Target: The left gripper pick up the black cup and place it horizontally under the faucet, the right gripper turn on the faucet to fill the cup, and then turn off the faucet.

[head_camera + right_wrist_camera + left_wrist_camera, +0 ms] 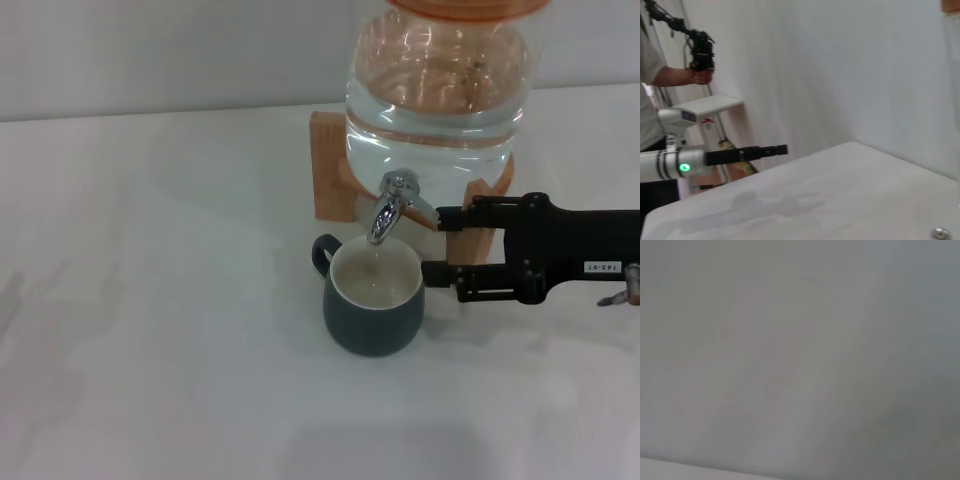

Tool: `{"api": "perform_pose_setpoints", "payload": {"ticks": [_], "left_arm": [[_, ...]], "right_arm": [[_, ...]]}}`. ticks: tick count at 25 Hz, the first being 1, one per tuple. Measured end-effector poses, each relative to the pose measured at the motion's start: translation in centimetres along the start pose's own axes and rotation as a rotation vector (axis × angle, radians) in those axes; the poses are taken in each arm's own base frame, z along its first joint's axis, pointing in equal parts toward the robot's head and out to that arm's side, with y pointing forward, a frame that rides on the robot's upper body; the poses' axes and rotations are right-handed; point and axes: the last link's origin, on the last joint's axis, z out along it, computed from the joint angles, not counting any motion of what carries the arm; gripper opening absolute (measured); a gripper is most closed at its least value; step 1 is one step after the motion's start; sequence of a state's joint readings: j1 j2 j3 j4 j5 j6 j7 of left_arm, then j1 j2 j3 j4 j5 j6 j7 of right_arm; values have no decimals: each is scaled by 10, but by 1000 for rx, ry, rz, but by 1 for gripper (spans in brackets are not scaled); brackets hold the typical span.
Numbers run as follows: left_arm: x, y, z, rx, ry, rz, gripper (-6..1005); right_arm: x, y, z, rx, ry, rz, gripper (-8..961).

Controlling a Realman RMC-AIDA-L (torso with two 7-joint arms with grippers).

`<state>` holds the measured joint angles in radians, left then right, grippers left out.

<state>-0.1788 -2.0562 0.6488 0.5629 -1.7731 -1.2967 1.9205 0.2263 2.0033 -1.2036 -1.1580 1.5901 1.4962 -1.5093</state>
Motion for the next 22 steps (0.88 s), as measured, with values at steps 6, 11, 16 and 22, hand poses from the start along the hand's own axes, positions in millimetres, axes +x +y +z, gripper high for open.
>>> {"api": "perform_pose_setpoints", "payload": {"ticks": [6, 11, 16, 22], "left_arm": [[-1, 1, 1, -2, -1, -1, 566], [-1, 1, -1, 1, -2, -3, 563], [-2, 0, -3, 6, -3, -4, 563], [-2, -2, -3, 14, -6, 1, 563]], "right_arm": [[-2, 5, 7, -37, 5, -11, 747], [-2, 5, 5, -35, 3, -9, 747], [0, 5, -5, -15, -6, -1, 747], [0, 12, -13, -32, -16, -3, 747]]}}
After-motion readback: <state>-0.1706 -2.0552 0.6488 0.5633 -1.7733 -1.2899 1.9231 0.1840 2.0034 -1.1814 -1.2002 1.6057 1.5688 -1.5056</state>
